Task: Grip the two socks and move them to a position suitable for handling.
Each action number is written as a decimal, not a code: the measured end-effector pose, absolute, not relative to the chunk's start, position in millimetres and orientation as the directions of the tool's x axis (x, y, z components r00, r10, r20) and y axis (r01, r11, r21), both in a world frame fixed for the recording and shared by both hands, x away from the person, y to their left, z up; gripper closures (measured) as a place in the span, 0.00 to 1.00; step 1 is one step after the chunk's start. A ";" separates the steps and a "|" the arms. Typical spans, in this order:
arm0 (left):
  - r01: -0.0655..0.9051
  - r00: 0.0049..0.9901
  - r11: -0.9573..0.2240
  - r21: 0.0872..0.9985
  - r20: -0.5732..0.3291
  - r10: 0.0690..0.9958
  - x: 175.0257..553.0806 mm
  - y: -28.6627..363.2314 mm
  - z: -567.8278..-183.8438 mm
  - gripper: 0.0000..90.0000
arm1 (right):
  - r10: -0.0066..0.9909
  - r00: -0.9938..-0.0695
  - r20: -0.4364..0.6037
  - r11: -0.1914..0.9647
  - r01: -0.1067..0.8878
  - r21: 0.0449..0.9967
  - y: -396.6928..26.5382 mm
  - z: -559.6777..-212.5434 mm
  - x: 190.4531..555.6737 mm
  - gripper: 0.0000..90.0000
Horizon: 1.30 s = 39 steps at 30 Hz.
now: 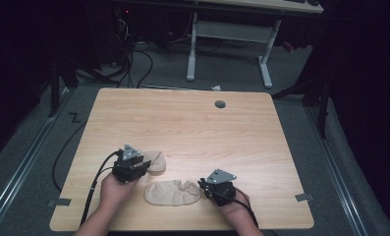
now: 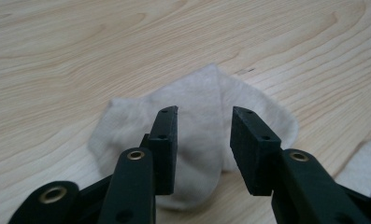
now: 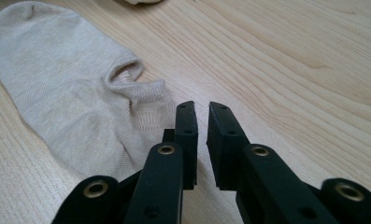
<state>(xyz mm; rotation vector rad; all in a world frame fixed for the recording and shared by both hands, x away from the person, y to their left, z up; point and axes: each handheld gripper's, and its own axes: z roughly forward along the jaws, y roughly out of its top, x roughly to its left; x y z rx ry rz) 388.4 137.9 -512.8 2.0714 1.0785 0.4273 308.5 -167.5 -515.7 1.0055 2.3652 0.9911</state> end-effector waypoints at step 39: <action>0.531 0.590 -0.272 0.802 -0.120 0.798 339.0 170.3 -486.5 0.59 | 0.741 -0.671 -0.023 0.428 0.446 0.786 -156.3 -497.0 321.9 0.74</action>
